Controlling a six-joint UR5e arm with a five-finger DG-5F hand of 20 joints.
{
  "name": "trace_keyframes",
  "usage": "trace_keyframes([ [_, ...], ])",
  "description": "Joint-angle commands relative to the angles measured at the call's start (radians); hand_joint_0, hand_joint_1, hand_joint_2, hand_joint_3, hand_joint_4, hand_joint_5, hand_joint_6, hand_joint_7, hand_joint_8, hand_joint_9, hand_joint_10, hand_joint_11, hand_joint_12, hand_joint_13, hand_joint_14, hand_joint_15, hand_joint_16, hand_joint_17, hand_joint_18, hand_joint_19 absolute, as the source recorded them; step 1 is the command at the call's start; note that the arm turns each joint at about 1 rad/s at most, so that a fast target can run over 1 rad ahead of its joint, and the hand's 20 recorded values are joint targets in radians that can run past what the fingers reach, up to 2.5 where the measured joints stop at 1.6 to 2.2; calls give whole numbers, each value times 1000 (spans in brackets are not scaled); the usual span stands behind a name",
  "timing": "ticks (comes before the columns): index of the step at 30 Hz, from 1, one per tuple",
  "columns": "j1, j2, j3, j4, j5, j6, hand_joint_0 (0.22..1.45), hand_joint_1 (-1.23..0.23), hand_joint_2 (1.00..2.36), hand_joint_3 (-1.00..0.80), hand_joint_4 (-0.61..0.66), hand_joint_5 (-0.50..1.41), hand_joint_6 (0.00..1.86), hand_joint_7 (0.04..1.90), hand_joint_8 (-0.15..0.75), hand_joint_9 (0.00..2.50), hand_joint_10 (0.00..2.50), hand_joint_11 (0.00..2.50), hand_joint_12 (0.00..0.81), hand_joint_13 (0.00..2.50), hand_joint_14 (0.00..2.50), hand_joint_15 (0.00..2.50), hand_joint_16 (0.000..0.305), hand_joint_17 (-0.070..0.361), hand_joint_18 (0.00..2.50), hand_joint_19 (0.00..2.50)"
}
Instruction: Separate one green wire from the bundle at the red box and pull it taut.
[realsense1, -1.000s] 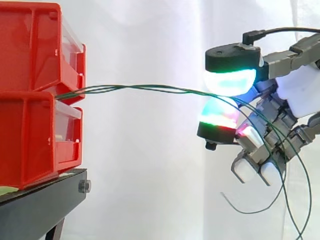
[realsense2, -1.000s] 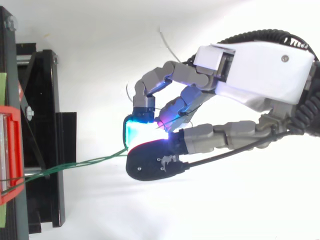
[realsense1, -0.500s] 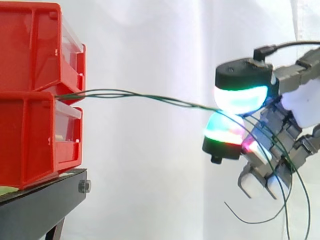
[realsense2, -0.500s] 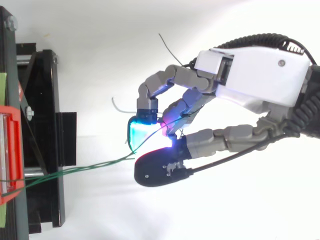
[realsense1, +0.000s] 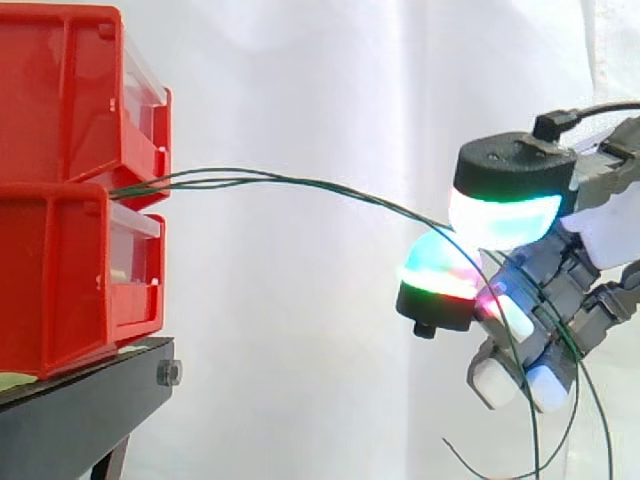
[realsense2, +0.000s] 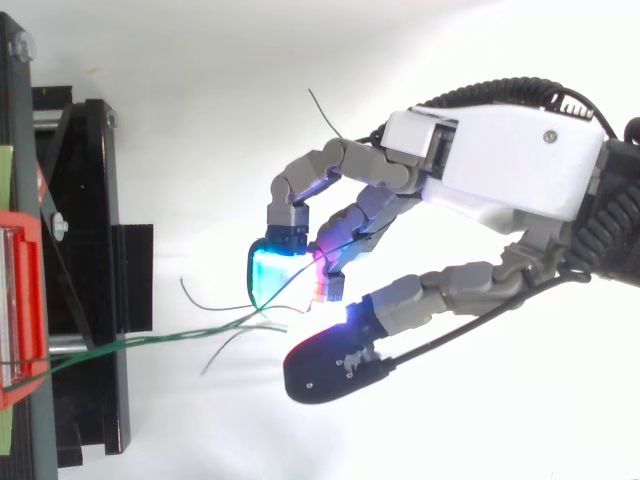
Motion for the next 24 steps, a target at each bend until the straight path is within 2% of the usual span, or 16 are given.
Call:
trace_keyframes([
  [1,0,0,-2,0,0,-1,539,-783,1000,-500,138,-170,886,983,258,986,23,728,356,793,20,519,53,120,656,597],
  [6,0,1,-2,0,0,1,539,-621,1000,-500,137,-166,874,996,261,1010,23,719,359,799,22,524,54,121,658,615],
  [11,0,0,-2,0,1,2,590,-583,1005,-444,126,-161,865,1033,258,1023,21,720,357,801,21,532,52,118,650,627],
  [14,0,1,0,-1,0,4,606,-614,1010,-380,111,-159,867,1048,262,1035,23,718,357,806,22,530,52,117,648,628],
  [18,0,0,-2,-1,0,5,628,-737,1014,-299,101,-162,872,1065,259,1007,24,730,354,789,21,529,52,118,649,618],
  [24,-2,0,0,0,0,4,700,-830,1007,-425,42,-173,887,1008,244,983,23,742,338,781,22,517,52,116,640,574],
])
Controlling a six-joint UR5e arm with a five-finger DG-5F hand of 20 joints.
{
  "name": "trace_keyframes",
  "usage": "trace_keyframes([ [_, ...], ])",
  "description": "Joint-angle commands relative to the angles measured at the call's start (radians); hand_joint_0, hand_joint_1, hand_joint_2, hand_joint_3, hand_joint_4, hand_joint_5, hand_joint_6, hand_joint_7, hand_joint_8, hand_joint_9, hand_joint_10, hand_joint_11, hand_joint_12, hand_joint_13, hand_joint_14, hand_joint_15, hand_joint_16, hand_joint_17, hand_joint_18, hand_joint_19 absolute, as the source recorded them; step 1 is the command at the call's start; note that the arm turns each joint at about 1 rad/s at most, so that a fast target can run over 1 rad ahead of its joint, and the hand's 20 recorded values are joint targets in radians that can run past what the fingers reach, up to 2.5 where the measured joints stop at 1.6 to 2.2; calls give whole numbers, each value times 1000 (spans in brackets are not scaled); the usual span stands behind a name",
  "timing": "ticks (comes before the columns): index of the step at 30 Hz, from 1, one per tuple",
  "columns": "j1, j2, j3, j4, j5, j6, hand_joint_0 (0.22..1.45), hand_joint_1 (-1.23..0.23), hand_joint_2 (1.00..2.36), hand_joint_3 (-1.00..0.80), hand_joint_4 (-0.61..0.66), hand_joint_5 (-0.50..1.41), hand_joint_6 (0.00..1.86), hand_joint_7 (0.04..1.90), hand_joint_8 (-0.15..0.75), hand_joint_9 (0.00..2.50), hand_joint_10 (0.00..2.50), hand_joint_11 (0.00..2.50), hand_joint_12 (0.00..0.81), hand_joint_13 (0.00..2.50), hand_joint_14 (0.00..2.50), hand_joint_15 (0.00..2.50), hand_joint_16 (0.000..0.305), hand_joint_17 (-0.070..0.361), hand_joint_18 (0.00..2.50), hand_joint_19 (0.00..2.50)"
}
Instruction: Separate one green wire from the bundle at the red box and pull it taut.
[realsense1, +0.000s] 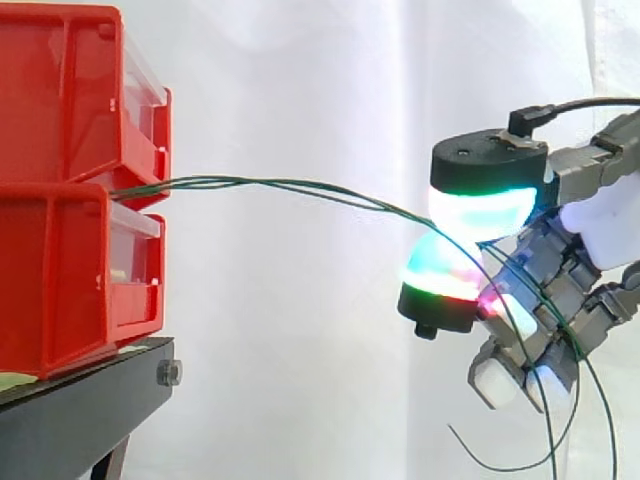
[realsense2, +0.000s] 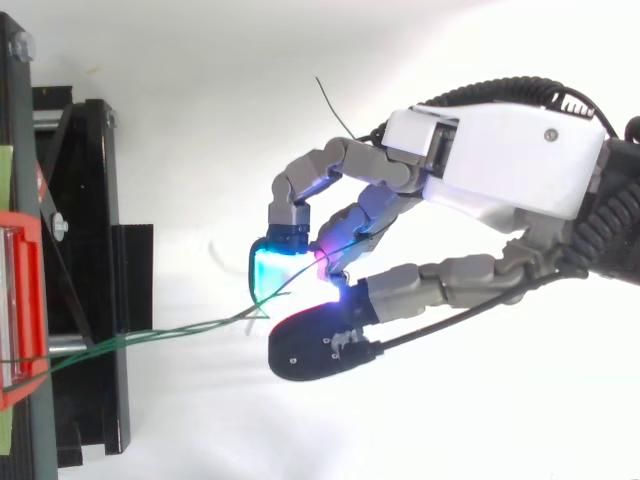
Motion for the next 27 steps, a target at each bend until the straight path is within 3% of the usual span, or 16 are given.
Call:
trace_keyframes([
  [1,0,-1,0,1,1,-1,706,-834,1003,-467,51,-173,887,987,244,983,23,732,339,782,21,514,51,116,641,575],
  [6,0,-1,1,1,1,-2,701,-866,1000,-500,69,-172,884,962,240,993,25,741,337,785,21,511,51,114,640,566],
  [9,1,1,1,1,1,-1,627,-839,1000,-500,117,-165,879,991,241,1004,24,734,336,786,22,516,50,113,638,581],
  [12,1,-1,1,1,-1,3,526,-696,1000,-500,132,-160,874,996,262,1033,21,739,357,804,20,518,53,120,655,593],
  [17,1,1,1,3,2,3,543,-494,1000,-500,143,-157,820,972,253,1022,22,700,360,802,22,520,53,120,648,607],
  [22,1,-1,1,3,1,-2,612,-485,1001,-492,130,-182,842,970,250,980,21,719,352,796,21,522,52,117,632,610],
  [27,1,-1,1,5,1,-4,625,-622,1013,-340,148,-196,866,938,258,930,25,729,354,779,22,522,54,121,625,601],
])
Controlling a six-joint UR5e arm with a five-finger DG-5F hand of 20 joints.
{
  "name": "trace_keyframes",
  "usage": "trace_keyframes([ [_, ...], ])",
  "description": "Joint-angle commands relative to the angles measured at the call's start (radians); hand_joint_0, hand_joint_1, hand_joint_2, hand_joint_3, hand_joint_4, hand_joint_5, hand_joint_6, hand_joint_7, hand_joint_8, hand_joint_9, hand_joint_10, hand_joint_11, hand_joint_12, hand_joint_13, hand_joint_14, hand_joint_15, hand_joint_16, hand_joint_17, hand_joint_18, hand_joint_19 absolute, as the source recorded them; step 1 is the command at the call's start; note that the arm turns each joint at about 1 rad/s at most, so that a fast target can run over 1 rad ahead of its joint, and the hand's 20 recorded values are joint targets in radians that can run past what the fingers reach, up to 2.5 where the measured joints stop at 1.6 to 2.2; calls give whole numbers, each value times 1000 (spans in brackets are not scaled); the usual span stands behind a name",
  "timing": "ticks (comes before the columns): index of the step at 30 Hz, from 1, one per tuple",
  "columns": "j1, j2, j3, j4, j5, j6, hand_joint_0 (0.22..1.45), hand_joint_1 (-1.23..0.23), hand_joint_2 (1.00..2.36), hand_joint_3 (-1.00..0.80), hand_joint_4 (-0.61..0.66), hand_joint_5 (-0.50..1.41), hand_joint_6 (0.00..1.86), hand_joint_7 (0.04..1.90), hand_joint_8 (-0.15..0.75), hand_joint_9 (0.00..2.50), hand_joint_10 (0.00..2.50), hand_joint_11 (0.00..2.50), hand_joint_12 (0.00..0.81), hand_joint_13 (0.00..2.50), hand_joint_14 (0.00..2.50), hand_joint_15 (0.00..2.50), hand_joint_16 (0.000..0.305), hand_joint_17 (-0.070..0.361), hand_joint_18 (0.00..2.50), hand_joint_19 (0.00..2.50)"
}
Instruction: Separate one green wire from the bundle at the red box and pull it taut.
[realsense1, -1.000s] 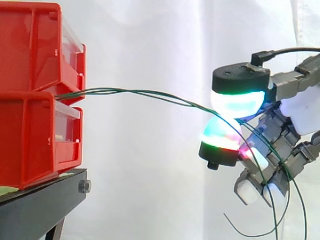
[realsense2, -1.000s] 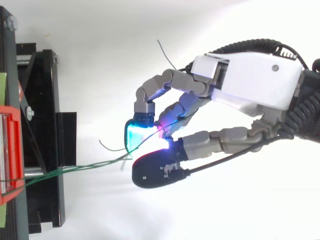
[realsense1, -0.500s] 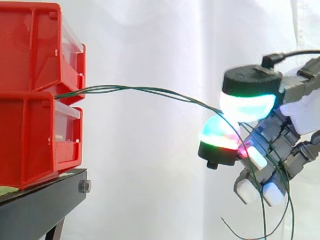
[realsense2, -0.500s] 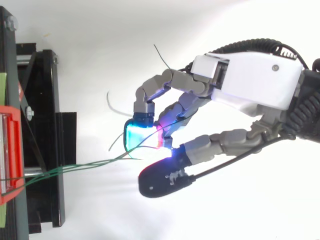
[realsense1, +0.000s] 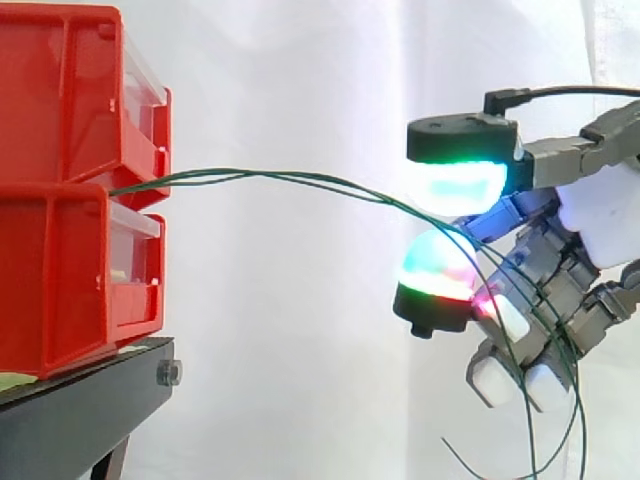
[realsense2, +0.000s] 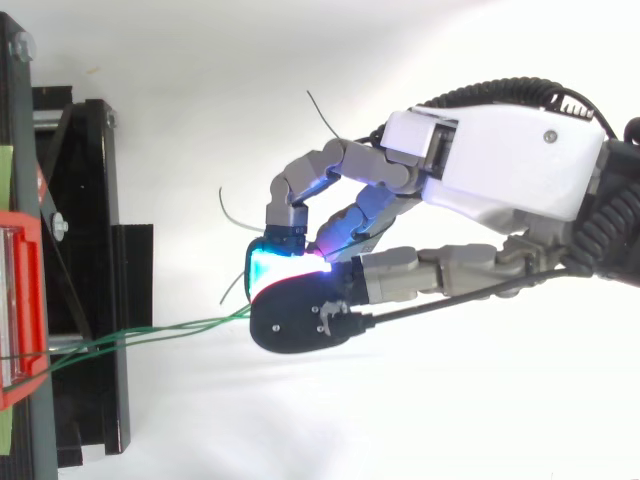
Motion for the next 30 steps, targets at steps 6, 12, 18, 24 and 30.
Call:
trace_keyframes([
  [6,-1,0,0,15,0,-1,706,-826,1009,-403,154,-214,888,849,248,839,21,728,342,769,21,521,53,120,626,575],
  [12,-1,0,0,15,0,-1,744,-865,1005,-441,163,-217,892,847,242,821,19,727,338,771,22,514,53,119,636,558],
  [18,-1,1,-1,15,0,-2,681,-865,1000,-500,173,-213,897,847,242,833,22,733,337,778,21,519,53,118,641,564],
  [24,-1,0,0,15,0,-1,550,-626,1000,-500,160,-200,884,872,259,909,21,721,353,789,20,521,54,122,644,591],
  [30,-1,1,0,15,0,1,605,-527,1006,-440,141,-195,875,913,259,930,20,723,354,791,22,524,53,120,626,608],
])
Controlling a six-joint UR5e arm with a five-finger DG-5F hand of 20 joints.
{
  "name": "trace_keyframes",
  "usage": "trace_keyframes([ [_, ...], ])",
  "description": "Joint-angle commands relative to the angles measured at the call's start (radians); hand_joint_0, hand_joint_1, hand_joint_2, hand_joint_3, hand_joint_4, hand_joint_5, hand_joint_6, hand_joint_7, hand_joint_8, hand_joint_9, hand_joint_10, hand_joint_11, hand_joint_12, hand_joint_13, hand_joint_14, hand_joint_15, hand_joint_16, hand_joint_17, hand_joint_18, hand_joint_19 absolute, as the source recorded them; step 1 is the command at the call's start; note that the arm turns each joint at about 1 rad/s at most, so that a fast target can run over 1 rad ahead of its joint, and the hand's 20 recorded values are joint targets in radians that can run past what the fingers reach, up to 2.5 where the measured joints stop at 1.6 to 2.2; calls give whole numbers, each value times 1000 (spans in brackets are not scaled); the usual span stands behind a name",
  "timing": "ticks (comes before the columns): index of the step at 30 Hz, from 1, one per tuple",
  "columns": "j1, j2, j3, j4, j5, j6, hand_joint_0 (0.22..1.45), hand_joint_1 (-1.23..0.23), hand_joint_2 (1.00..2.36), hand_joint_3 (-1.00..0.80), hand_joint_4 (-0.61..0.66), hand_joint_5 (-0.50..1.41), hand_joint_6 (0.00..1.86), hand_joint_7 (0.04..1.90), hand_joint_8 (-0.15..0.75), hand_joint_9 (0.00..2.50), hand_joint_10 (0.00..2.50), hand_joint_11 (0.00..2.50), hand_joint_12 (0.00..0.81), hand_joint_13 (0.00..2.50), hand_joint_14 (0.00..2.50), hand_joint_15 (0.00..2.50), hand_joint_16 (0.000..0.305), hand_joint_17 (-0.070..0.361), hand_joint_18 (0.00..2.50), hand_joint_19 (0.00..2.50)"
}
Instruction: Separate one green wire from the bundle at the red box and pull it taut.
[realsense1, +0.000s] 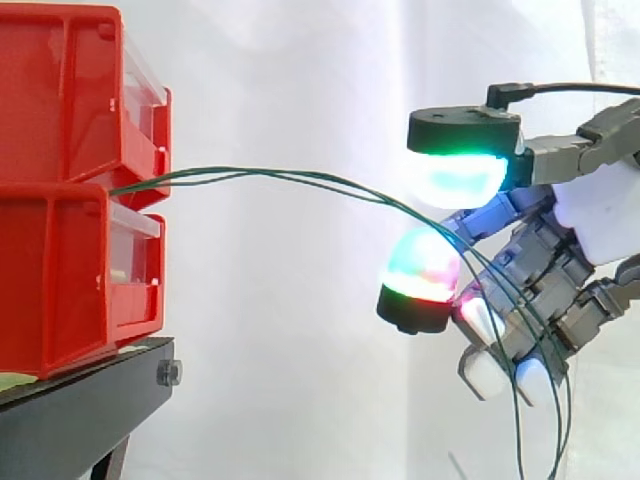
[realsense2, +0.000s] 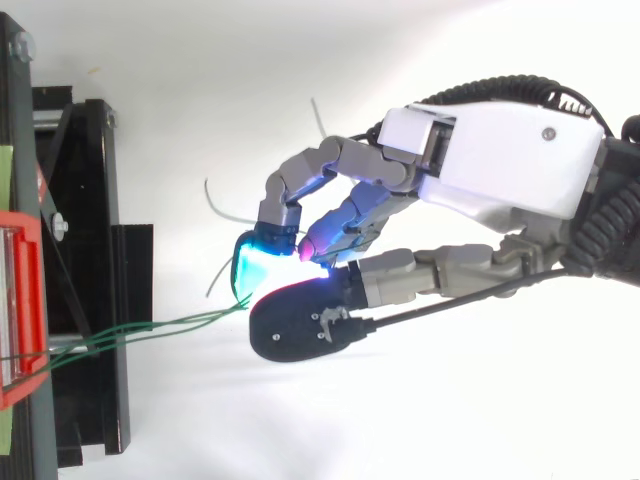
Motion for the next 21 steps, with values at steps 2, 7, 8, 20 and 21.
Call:
trace_keyframes([
  [2,0,0,0,0,0,3,613,-542,1011,-372,141,-195,881,922,259,931,20,731,355,791,22,525,53,120,625,611],
  [7,2,1,0,-1,0,8,623,-668,1016,-250,153,-200,890,974,266,924,22,737,359,784,22,531,54,121,629,602],
  [8,2,1,0,-1,0,8,631,-703,1016,-242,141,-203,896,959,270,921,23,753,358,782,23,528,54,122,627,601],
  [20,3,1,31,-4,6,12,714,-876,1007,-419,142,-208,919,899,264,908,20,764,349,778,22,510,54,120,640,565],
  [21,2,1,31,-6,6,12,726,-880,1005,-445,140,-206,922,910,261,912,23,767,342,783,22,520,53,120,642,564],
])
